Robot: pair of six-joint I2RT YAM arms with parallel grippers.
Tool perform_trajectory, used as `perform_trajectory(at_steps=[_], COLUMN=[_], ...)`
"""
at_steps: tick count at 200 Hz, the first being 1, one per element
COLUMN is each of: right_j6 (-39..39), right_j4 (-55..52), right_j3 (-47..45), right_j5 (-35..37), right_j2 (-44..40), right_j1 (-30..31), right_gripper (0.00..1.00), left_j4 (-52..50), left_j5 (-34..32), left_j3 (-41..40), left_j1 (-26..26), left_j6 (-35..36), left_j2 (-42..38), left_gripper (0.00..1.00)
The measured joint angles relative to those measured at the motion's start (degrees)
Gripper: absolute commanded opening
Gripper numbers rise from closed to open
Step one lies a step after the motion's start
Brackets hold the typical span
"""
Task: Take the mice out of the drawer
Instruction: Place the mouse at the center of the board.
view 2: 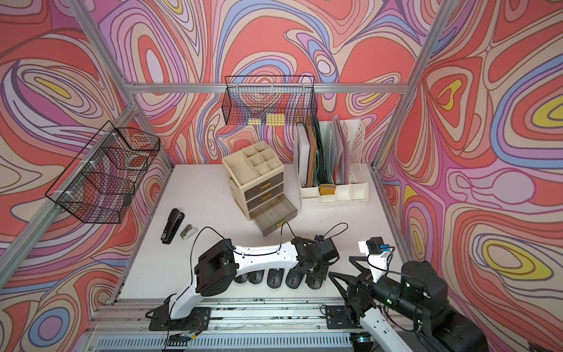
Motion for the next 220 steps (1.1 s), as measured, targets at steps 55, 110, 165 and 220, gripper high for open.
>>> perform_trajectory(at_steps=[55, 110, 165, 220], right_j6=[0.3, 1.2, 6.5, 16.8], right_j4=[0.8, 1.2, 4.7, 10.9], right_j3=[-0.8, -0.9, -2.4, -8.8], right_j5=[0.1, 0.3, 7.2, 18.0], right_j2=[0.2, 0.2, -1.0, -2.8], right_j1=[0.0, 0.0, 0.0, 0.0], right_gripper=[0.98, 0.98, 0.97, 0.96], left_j4=[0.0, 0.1, 0.9, 4.8], left_j5=[0.0, 0.1, -0.7, -1.5], left_j3=[1.4, 1.5, 1.4, -7.7], left_j1=[0.2, 0.9, 1.4, 6.5], left_j6=[0.5, 0.8, 3.3, 10.1], left_j2=[0.9, 1.9, 1.2, -15.5], left_gripper=[0.67, 0.74, 0.95, 0.99])
